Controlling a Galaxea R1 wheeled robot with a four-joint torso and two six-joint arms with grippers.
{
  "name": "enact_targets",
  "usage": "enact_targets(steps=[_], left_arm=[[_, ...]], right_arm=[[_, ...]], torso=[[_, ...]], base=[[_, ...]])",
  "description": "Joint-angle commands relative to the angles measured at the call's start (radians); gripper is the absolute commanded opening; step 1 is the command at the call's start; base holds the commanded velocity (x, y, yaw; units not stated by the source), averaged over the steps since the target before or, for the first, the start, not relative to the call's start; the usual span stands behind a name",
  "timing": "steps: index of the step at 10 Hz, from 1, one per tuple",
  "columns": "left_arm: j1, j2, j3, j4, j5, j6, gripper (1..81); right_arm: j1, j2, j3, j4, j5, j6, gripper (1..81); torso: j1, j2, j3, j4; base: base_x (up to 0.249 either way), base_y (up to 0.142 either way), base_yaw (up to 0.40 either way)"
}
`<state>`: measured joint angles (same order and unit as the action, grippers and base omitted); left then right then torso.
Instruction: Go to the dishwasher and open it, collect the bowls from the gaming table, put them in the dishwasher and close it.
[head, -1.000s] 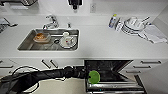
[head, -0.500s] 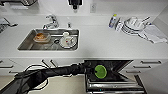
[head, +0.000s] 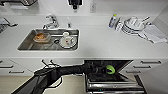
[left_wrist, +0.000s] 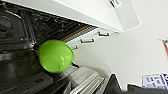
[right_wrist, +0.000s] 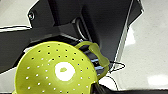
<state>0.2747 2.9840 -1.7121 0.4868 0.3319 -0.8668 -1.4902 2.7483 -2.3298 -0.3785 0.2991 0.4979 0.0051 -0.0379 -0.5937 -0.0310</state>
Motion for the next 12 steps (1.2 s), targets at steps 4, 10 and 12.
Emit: enact_targets(steps=[4,10,12], left_arm=[[0.008,-0.236,0.265,0.018,0.044,0.017,81.1],[0.467,-0.609,0.443,0.285,0.055,0.061,81.1],[0.588,-0.617,0.434,0.340,0.056,0.075,81.1]], right_arm=[[-0.022,-0.134,0.118,-0.010,0.014,0.002,1.0],[0.059,-0.376,0.328,0.000,0.055,0.077,1.0],[0.109,-0.448,0.428,0.000,0.041,0.105,1.0]], torso=[[0.000,0.000,0.000,0.000],[0.000,0.000,0.000,0.000],[0.000,0.000,0.000,0.000]], base=[[0.000,0.000,0.000],[0.000,0.000,0.000],[0.000,0.000,0.000]])
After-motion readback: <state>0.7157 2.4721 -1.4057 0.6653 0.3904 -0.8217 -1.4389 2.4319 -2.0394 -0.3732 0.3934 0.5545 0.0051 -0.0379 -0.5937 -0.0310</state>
